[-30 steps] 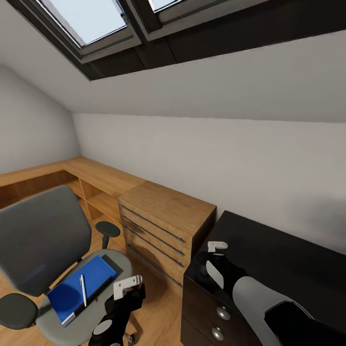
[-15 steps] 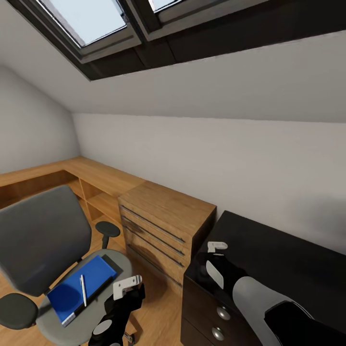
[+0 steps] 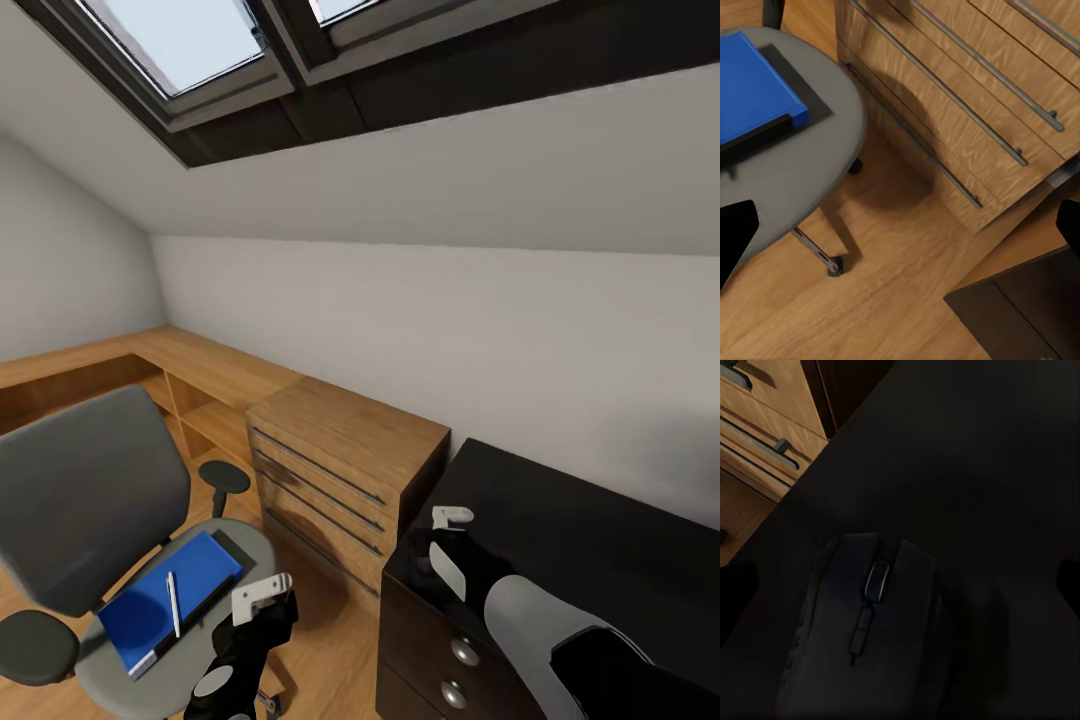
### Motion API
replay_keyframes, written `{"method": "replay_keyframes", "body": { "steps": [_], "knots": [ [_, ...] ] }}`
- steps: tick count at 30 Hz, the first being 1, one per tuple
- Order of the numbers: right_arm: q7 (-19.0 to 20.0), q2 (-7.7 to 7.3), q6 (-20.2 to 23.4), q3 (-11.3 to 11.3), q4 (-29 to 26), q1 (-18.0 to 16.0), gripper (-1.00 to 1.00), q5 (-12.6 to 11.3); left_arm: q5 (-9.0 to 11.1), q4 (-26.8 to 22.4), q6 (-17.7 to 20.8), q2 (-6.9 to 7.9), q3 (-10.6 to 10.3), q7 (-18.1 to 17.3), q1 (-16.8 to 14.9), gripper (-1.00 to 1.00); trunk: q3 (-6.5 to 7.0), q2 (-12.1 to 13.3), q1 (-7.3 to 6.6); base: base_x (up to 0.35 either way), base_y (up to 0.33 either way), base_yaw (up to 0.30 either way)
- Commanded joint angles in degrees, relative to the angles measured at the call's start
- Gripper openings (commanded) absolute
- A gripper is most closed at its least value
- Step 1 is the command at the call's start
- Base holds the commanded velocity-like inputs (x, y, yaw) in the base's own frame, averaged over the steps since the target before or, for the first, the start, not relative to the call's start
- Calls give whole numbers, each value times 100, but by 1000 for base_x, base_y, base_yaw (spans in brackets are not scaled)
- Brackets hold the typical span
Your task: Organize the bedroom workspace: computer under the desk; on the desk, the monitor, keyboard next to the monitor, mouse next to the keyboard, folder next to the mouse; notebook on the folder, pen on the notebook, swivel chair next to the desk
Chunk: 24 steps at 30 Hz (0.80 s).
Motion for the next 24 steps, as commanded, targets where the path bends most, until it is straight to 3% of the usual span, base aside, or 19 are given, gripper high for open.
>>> {"method": "replay_keyframes", "body": {
  "steps": [1,24],
  "knots": [
    [-38,-1,45,50,-11,-3,100,-47,5,-9,33,4,-12,42,-8,100,-7,-5,0,0,0,0],
    [-3,2,298,48,-2,-3,100,-47,2,-9,28,-3,-16,44,-8,100,-7,-5,0,0,30,0]
  ]
}}
